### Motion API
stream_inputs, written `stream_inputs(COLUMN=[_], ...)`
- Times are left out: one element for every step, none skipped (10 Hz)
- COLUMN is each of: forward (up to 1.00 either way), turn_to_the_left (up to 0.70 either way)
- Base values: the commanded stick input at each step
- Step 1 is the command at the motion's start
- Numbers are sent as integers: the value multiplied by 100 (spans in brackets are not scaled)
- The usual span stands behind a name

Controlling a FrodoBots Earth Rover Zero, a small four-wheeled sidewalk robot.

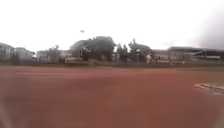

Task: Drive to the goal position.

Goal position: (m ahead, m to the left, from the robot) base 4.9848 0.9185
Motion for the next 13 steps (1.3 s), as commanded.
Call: stream_inputs(forward=[70,70,70,70,70,70,70,70,70,70,70,70,70], turn_to_the_left=[0,0,0,0,0,0,0,0,0,0,0,0,0])
